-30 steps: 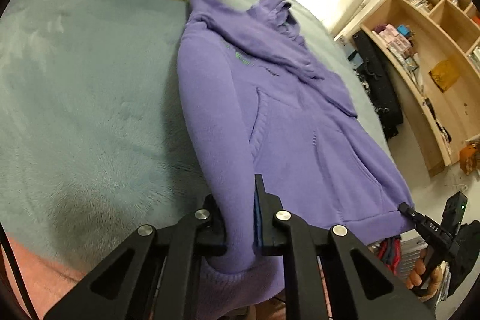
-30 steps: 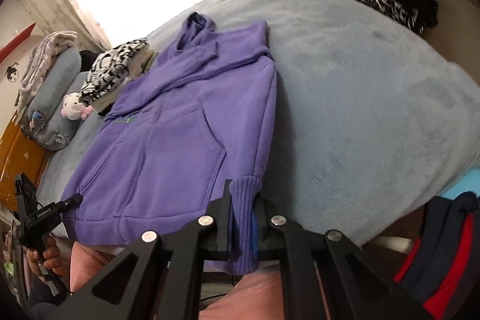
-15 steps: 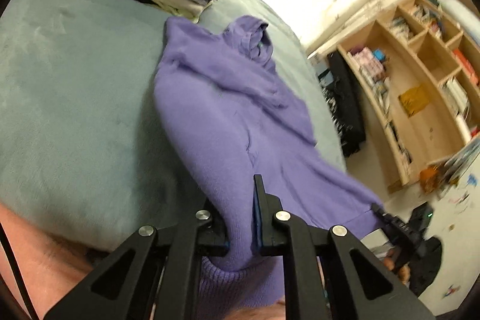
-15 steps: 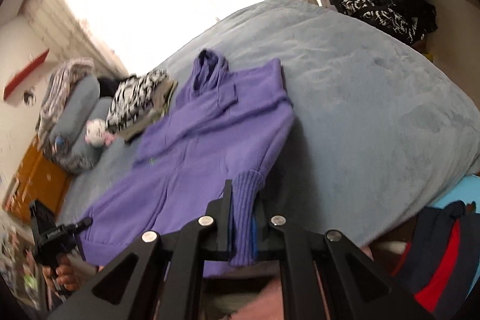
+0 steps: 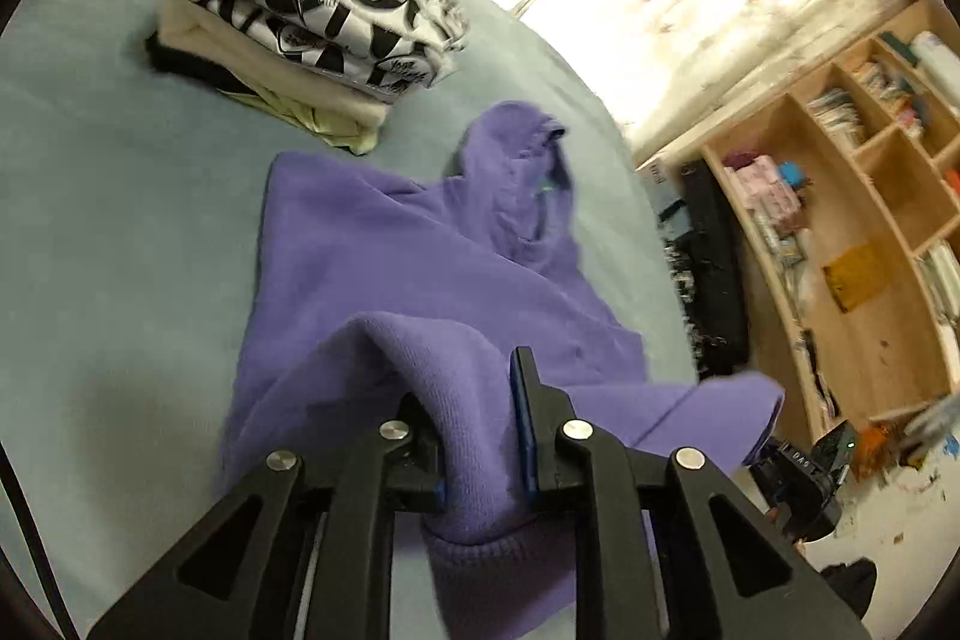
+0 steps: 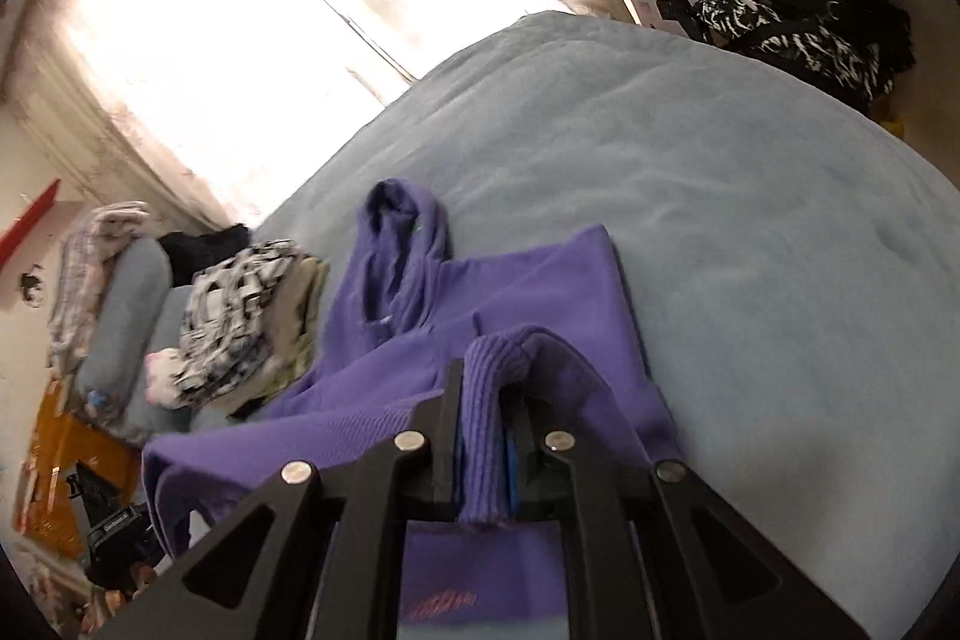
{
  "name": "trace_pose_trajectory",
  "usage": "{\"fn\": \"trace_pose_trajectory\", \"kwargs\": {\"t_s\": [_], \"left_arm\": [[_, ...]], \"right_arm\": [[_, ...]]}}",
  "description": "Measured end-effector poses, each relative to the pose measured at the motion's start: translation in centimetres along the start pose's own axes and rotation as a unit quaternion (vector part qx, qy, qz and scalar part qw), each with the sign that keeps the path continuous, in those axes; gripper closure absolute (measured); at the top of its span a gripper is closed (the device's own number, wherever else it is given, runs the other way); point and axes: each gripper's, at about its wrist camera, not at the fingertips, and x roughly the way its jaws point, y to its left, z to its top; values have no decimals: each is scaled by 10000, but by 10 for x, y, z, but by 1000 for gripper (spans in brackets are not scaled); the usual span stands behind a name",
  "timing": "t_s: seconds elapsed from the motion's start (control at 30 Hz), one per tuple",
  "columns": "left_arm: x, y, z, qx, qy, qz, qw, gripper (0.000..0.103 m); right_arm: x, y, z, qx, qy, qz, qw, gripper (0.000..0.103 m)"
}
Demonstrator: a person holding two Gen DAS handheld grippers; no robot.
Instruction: Fold large clothes
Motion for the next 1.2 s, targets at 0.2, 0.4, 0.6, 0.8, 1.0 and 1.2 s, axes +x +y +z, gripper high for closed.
{"fn": "trace_pose_trajectory", "kwargs": {"t_s": [0.2, 0.4, 0.6, 0.8, 1.0, 1.2], "left_arm": [[73, 38, 42, -657, 658, -194, 9955, 56], [79, 56, 64, -808, 268, -294, 9959, 17], [92, 45, 77, 225, 308, 655, 9971, 17], [122, 24, 71, 1738, 421, 1613, 9706, 18], [148, 14, 71, 2490, 570, 1942, 9471, 36], [165, 3, 69, 3089, 640, 2246, 9220, 40]], "right_arm": [[77, -2, 20, 88, 450, -111, 9989, 64], [109, -9, 19, 151, 612, -24, 9980, 60], [123, -16, 18, -369, 528, -648, 9958, 60], [145, -20, 26, -1048, 632, -1007, 9874, 60], [175, -21, 32, -1634, 1183, -766, 9764, 60], [182, -16, 30, -2248, 1370, -616, 9628, 60]]}}
